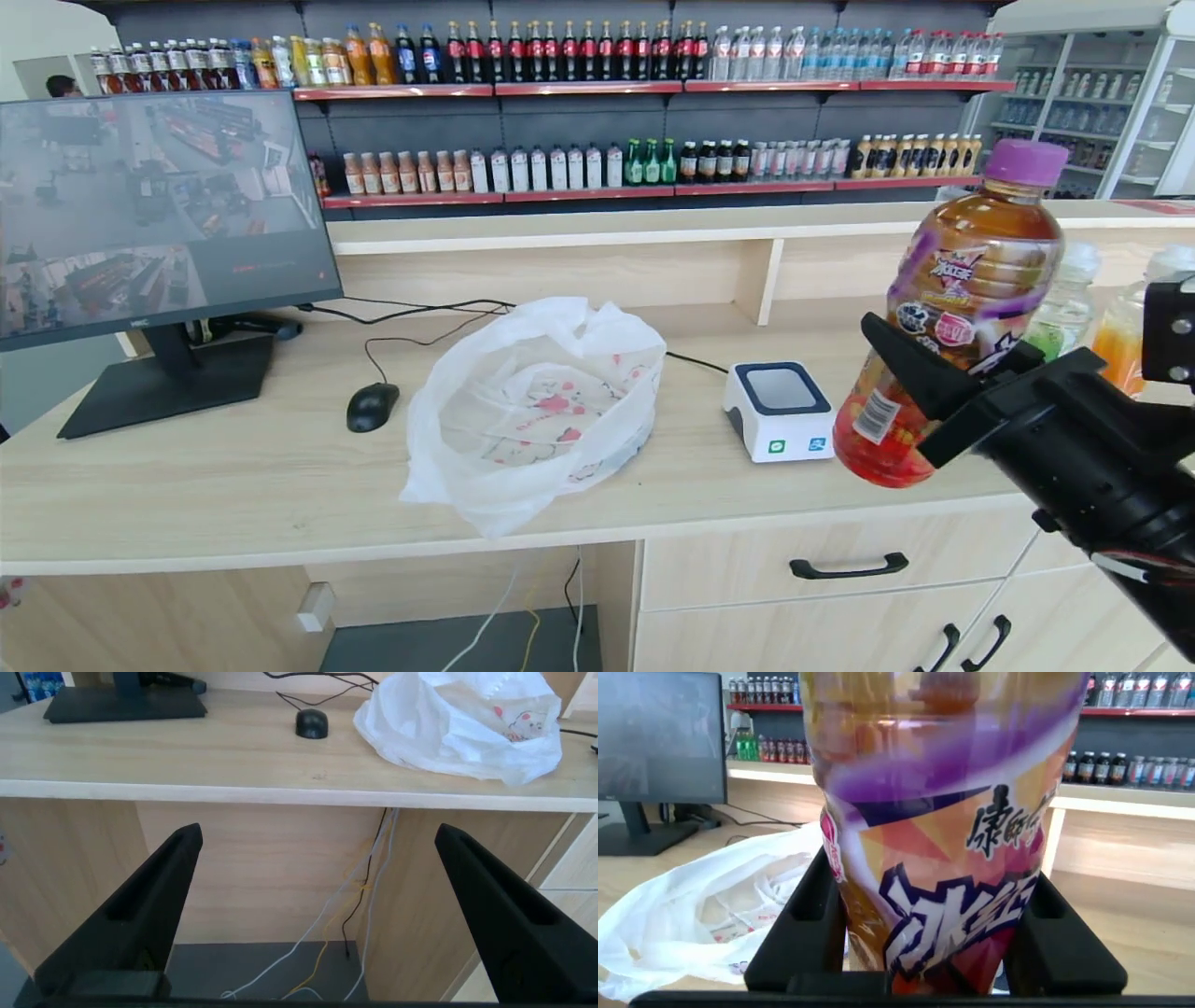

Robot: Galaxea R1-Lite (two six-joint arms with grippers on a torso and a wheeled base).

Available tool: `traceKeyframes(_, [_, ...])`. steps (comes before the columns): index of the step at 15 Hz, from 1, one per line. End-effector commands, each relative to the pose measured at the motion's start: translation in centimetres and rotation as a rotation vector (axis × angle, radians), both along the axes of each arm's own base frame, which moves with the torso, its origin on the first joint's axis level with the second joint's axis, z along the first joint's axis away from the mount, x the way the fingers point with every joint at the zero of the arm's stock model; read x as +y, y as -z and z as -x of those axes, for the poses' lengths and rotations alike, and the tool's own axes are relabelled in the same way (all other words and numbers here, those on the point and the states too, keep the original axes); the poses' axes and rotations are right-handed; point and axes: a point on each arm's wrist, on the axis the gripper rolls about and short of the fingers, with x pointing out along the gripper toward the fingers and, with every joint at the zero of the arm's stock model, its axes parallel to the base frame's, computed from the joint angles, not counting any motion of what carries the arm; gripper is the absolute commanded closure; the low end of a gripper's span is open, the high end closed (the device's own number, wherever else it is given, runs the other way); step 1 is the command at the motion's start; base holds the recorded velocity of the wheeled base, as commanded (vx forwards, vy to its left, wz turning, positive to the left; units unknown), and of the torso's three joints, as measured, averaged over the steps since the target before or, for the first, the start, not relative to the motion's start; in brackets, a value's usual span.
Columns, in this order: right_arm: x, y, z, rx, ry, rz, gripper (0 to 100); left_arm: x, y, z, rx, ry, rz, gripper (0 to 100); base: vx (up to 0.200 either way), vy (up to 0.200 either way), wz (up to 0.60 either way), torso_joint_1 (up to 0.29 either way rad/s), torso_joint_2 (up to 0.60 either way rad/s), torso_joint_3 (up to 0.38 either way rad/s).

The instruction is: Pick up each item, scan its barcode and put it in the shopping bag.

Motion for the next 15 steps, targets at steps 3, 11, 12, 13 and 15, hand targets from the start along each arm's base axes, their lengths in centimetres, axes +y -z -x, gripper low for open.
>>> traceKeyframes(3, [2.3, -0.3, -4.9, -0.023, 0.042, 0.004, 100, 0.0, 0.0, 0.0, 0.000, 0.000, 0.000, 0, 0.000, 0.000, 0.00, 0.000, 0.00, 0.000])
traceKeyframes(11, [3.1, 0.6, -12.2, -0.290, 0.023, 0.419, 100, 0.0, 0.0, 0.0, 0.001, 0.000, 0.000, 0, 0.000, 0.000, 0.00, 0.000, 0.00, 0.000])
traceKeyframes(12, [3.3, 0.6, -12.4, -0.306, 0.032, 0.438, 100, 0.0, 0.0, 0.0, 0.000, 0.000, 0.000, 0, 0.000, 0.000, 0.00, 0.000, 0.00, 0.000])
traceKeyframes(13, [3.3, 0.7, -12.7, -0.322, 0.053, 0.477, 100, 0.0, 0.0, 0.0, 0.000, 0.000, 0.000, 0, 0.000, 0.000, 0.00, 0.000, 0.00, 0.000])
traceKeyframes(15, [3.0, 1.5, -12.9, -0.340, 0.046, 0.549, 100, 0.0, 0.0, 0.0, 0.000, 0.000, 0.000, 0, 0.000, 0.000, 0.00, 0.000, 0.00, 0.000])
